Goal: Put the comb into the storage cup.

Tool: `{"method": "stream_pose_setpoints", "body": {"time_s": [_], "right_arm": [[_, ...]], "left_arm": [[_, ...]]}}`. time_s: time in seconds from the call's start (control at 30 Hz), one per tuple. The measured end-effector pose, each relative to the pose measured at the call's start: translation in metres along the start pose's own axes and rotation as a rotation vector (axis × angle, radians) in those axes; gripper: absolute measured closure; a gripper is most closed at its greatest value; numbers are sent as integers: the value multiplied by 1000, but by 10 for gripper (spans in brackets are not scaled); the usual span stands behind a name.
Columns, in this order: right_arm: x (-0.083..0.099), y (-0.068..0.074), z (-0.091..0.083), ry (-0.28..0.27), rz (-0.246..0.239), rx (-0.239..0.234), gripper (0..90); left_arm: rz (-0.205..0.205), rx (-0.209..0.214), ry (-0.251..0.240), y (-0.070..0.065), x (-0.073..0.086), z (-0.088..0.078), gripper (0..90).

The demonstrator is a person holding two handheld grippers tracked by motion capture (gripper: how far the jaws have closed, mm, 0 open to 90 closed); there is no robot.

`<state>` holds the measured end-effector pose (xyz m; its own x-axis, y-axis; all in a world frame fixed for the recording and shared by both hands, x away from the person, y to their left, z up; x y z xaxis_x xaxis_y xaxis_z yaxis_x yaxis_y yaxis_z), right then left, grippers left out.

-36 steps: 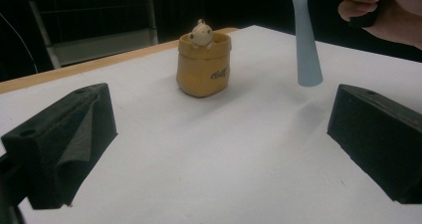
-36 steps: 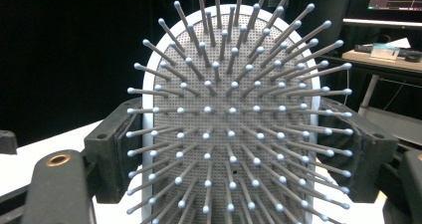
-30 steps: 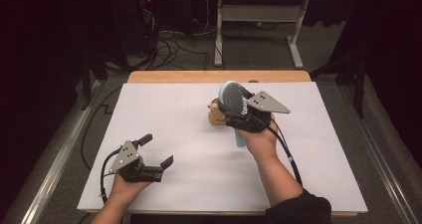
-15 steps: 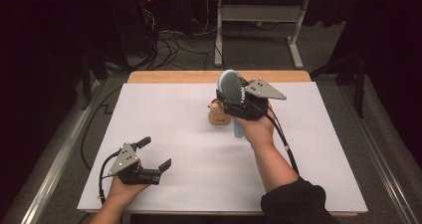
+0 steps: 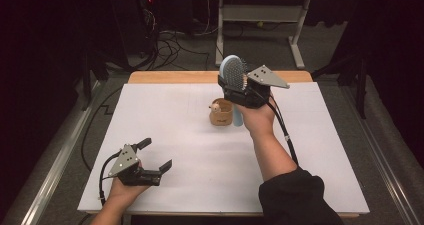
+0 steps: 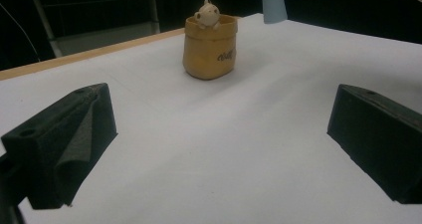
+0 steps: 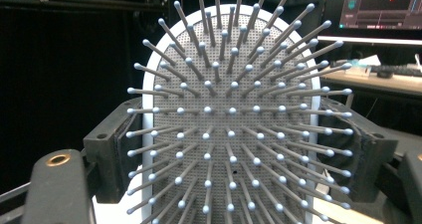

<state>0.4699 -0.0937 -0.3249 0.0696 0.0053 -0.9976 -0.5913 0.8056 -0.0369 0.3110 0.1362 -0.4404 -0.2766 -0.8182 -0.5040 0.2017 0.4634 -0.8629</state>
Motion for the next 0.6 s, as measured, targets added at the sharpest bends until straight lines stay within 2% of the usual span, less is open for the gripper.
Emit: {"method": "stream_pose_setpoints", "body": {"time_s": [0.3, 0.6], "right_arm": [[-13, 3, 12, -40, -26, 6, 207], [-13, 2, 25, -47, -24, 17, 207]], "left_arm": [[3, 12, -5, 0, -3, -1, 1], [-8, 9, -9, -1, -5, -3, 1]]}}
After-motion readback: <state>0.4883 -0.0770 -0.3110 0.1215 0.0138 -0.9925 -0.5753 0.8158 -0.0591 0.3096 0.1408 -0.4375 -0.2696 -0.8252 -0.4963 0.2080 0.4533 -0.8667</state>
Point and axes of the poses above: each handheld gripper's, and its own axes: z roughly forward along the jaws, x roughly out of its underside, y roughly to its left, the point moved 5 cm from there along z, roughly forward along the jaws, and after that the axes turned 6 degrees about -y, right-handed, at the moved point
